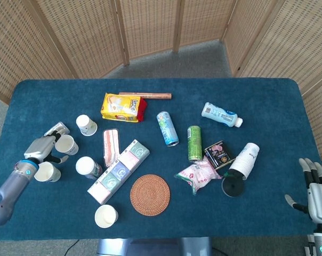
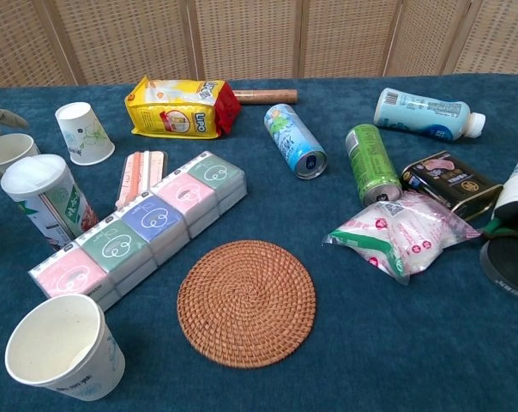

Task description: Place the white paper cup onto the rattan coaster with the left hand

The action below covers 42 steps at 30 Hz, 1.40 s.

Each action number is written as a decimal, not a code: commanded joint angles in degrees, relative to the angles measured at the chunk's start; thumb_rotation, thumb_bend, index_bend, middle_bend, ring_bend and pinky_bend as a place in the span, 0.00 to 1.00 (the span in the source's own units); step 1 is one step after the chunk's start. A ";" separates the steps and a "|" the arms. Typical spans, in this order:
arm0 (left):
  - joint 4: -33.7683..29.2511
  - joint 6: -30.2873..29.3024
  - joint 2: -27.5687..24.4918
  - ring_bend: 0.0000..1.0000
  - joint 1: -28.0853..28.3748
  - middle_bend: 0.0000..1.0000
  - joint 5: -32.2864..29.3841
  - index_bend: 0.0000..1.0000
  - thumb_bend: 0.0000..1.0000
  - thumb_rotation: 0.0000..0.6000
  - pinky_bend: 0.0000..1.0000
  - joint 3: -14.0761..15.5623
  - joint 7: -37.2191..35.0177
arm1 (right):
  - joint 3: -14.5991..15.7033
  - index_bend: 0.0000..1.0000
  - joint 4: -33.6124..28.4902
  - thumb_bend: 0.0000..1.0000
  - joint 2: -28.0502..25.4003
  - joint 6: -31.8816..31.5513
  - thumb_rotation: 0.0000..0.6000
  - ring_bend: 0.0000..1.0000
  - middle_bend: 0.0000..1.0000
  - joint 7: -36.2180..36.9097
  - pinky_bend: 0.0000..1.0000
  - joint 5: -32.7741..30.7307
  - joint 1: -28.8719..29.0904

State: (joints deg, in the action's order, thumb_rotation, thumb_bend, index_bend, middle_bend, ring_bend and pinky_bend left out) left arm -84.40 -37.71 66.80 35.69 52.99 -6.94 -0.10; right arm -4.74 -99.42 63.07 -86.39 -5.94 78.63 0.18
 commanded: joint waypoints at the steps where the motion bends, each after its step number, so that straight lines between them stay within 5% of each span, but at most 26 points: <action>1: 0.74 0.21 0.57 0.01 0.19 0.01 0.07 0.00 0.37 0.90 0.21 0.10 -0.39 | 0.08 0.00 -0.06 0.22 -0.07 0.00 1.00 0.00 0.00 -0.07 0.00 0.00 -0.09; 11: 3.11 -0.42 2.40 0.18 0.39 0.13 -0.16 0.08 0.41 0.98 0.44 0.86 0.10 | 0.14 0.00 -0.40 0.22 -0.48 -0.17 1.00 0.00 0.00 0.11 0.00 0.18 -0.41; 31: 4.49 -0.74 3.14 0.35 0.04 0.26 0.52 0.24 0.49 1.00 0.54 0.07 -2.54 | 0.21 0.00 -0.57 0.22 -0.35 0.27 1.00 0.00 0.00 0.52 0.00 0.87 -0.26; 42: -5.28 -3.50 -5.08 0.35 -0.85 0.26 4.17 0.23 0.50 1.00 0.55 -3.06 -6.16 | 0.17 0.00 -0.59 0.22 -0.13 0.51 1.00 0.00 0.00 0.89 0.00 1.72 0.16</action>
State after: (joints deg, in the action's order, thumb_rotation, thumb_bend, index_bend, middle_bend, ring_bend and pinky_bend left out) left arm -87.21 -40.39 63.99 35.15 55.92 -8.96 -5.07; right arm -4.56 -99.99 62.93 -85.86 -5.06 80.35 0.32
